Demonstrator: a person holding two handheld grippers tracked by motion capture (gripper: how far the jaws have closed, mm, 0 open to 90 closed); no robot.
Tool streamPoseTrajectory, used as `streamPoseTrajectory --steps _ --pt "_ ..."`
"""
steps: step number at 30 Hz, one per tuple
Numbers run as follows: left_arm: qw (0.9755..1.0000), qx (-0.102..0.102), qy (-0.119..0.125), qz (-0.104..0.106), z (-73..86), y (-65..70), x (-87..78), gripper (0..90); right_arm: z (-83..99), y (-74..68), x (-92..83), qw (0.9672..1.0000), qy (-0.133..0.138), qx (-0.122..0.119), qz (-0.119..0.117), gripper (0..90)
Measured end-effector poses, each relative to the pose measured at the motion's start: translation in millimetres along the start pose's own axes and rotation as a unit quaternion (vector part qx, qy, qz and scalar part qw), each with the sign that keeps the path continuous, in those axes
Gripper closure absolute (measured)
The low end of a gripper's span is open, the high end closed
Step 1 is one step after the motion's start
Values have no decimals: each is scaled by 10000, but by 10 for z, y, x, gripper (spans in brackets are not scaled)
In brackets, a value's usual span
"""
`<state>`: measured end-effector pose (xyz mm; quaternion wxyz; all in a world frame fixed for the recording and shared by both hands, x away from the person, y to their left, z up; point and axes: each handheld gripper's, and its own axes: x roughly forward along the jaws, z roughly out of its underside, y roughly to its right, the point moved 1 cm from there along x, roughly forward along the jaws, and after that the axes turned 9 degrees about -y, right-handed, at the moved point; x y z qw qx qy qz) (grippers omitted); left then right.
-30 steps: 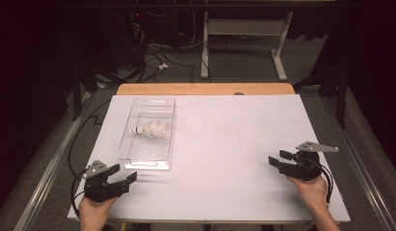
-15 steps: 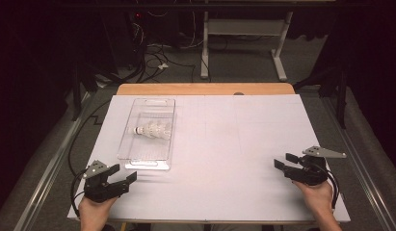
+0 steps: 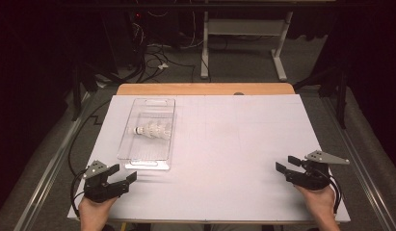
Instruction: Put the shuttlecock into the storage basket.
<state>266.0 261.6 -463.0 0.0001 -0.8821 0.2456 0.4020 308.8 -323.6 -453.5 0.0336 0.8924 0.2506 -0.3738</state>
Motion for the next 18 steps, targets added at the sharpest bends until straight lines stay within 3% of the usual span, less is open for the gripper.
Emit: streamPoseTrajectory --steps 18 --pt "10000 -10 16 -4 3 3 -5 246 142 9 -62 10000 12 4 10 373"
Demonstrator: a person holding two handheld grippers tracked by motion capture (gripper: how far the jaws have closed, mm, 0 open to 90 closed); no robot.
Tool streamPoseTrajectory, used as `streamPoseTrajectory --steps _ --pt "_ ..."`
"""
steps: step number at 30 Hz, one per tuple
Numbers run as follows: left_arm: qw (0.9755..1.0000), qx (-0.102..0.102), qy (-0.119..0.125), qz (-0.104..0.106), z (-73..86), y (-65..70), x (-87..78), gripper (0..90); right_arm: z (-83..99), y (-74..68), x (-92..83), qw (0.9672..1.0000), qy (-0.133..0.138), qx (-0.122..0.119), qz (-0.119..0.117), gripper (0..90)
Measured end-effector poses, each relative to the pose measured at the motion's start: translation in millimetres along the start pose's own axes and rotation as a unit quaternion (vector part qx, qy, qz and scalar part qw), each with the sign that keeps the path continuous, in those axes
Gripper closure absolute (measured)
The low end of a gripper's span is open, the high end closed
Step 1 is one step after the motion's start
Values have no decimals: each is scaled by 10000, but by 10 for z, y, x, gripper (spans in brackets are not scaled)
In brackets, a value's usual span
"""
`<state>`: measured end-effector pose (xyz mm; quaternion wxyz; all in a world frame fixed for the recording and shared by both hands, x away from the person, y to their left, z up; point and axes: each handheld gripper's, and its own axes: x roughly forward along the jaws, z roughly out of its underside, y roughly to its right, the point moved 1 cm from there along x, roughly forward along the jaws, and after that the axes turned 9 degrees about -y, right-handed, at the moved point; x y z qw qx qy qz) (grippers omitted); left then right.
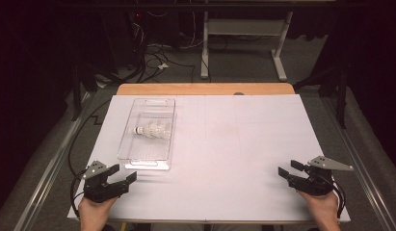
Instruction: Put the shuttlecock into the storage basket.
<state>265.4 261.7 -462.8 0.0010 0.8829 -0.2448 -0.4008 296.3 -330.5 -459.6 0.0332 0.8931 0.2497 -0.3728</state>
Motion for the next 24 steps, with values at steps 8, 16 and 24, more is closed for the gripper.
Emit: streamPoseTrajectory --steps 8,16,24 --pt "10000 2 -4 2 2 -6 -6 246 24 32 -30 9999 126 45 42 362" --pt "10000 0 -17 19 -1 -4 -4 246 34 38 -34 9998 168 89 34 353" --pt "10000 12 -17 24 -7 -3 5 246 35 55 -37 9996 227 156 22 348"
